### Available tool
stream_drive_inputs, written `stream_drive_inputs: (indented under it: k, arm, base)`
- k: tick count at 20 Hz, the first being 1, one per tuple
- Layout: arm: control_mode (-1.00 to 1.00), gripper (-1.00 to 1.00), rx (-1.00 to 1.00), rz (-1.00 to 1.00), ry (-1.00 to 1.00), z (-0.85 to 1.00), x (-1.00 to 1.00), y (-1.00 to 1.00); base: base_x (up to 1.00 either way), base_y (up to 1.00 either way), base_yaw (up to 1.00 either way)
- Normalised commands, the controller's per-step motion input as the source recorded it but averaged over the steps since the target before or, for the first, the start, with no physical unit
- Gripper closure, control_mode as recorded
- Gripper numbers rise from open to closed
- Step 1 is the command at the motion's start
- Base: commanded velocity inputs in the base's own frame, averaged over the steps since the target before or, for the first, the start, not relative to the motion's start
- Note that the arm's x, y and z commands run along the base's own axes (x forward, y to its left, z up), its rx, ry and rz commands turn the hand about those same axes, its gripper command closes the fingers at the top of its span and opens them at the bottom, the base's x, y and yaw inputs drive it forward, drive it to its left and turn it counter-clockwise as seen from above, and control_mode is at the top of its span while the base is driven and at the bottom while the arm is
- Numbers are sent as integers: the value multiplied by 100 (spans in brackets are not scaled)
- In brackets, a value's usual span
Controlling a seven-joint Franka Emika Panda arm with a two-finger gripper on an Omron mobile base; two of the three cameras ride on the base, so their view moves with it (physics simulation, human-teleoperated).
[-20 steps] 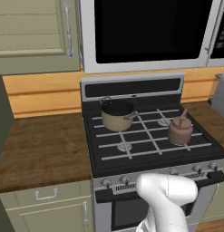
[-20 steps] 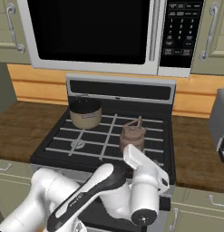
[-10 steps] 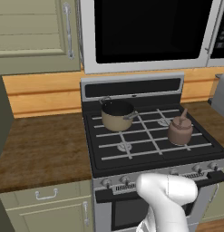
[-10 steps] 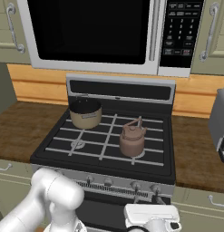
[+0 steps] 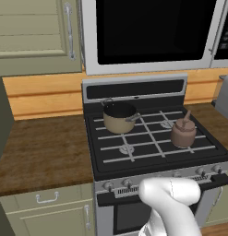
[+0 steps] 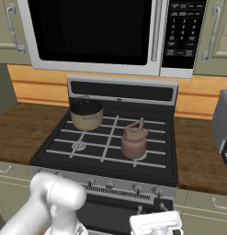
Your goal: Pick the kettle from the counter and place it on a stove burner. Then turn the burner on.
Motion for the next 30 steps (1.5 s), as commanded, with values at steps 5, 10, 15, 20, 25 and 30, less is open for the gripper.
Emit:
stream_drive_inputs:
  k: [5,10,15,20,25,30]
  arm:
    - [-100,-100,-3,0,-12,-47,44,-4]
    - [-100,-100,0,1,-3,-11,27,-17]
    - [-100,-100,0,0,0,-32,46,-35]
    - [-100,-100,0,0,1,-26,35,-37]
    - [-100,-100,0,0,6,-50,39,-17]
    - [-100,-100,0,-1,7,-52,21,-5]
  base:
    - [0,0,0]
    - [0,0,0]
    - [0,0,0]
    - [0,0,0]
    - [0,0,0]
    - [0,0,0]
